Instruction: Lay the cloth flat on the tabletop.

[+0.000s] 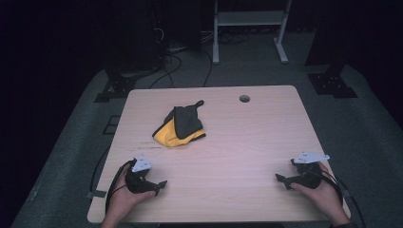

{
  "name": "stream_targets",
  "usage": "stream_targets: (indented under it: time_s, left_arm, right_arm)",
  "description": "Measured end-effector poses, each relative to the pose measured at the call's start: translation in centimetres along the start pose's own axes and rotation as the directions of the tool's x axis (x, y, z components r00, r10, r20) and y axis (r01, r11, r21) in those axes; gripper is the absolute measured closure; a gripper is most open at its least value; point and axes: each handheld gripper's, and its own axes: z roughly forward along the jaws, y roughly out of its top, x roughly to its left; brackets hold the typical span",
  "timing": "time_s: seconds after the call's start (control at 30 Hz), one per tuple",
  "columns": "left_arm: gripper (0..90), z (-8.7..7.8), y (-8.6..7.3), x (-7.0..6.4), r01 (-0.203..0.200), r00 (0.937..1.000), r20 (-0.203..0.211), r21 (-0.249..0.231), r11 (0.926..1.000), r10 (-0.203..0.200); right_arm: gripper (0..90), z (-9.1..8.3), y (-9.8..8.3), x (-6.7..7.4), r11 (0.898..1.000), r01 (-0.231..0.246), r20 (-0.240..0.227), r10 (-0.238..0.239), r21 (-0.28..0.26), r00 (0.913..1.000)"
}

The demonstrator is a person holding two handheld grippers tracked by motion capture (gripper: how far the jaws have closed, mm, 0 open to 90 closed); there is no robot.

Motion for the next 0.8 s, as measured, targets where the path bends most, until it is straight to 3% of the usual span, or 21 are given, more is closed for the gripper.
stream_targets:
  time_s: [0.43, 0.8]
  left_arm:
    - [18.4, -0.6, 0.4, 0.9, 0.031, 0.9995, -0.004, -0.024, 0.9992, -0.031]
    - [19.6, -1.2, 2.8, 1.9, 0.045, 0.9984, -0.030, -0.089, 0.9950, -0.047]
  right_arm:
    - [9.1, -0.2, -0.2, 0.0, 1.000, 0.003, 0.001, -0.003, 0.000, 1.0000]
    - [9.0, -0.2, -0.2, 0.0, 1.000, 0.002, 0.001, -0.002, -0.001, 1.0000]
